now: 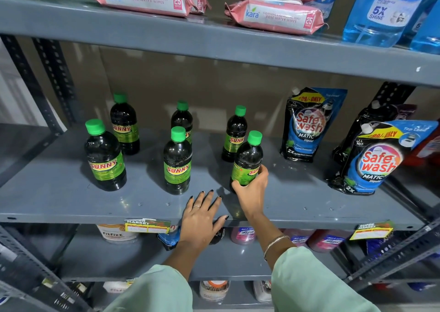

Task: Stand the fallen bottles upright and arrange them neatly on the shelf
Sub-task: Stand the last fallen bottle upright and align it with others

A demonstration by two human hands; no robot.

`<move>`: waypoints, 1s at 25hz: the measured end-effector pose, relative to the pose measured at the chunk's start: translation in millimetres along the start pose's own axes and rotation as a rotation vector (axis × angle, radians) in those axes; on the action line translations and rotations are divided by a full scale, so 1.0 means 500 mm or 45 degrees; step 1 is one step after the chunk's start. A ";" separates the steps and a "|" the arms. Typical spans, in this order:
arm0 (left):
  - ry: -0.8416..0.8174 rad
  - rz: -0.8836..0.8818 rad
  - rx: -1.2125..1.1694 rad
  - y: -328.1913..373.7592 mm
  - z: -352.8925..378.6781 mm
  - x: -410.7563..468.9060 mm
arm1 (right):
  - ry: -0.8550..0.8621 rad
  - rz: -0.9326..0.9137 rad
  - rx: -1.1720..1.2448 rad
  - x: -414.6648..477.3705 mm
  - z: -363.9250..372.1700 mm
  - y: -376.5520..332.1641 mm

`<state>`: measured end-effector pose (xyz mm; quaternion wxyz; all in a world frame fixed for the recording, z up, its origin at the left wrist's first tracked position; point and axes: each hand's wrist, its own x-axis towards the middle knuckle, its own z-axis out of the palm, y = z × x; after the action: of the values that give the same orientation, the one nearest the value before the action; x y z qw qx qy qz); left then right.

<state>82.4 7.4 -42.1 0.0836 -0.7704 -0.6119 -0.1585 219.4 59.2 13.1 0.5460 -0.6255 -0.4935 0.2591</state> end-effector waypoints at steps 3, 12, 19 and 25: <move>0.107 0.027 0.019 -0.001 -0.001 0.000 | 0.006 0.004 -0.018 -0.002 0.004 -0.002; 0.260 0.038 0.073 -0.006 0.021 0.000 | 0.012 -0.008 -0.111 -0.001 0.000 0.006; 0.238 -0.479 -0.783 0.025 -0.058 0.057 | -0.128 0.038 -0.093 -0.002 -0.024 0.014; -0.049 -0.361 -1.409 0.068 -0.170 0.230 | -0.214 0.082 -0.117 0.012 -0.025 0.005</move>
<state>126.6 77.3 79.6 -0.3654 -0.6126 -0.5364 -0.4510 233.2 59.8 15.1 0.4649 -0.6414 -0.5285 0.3051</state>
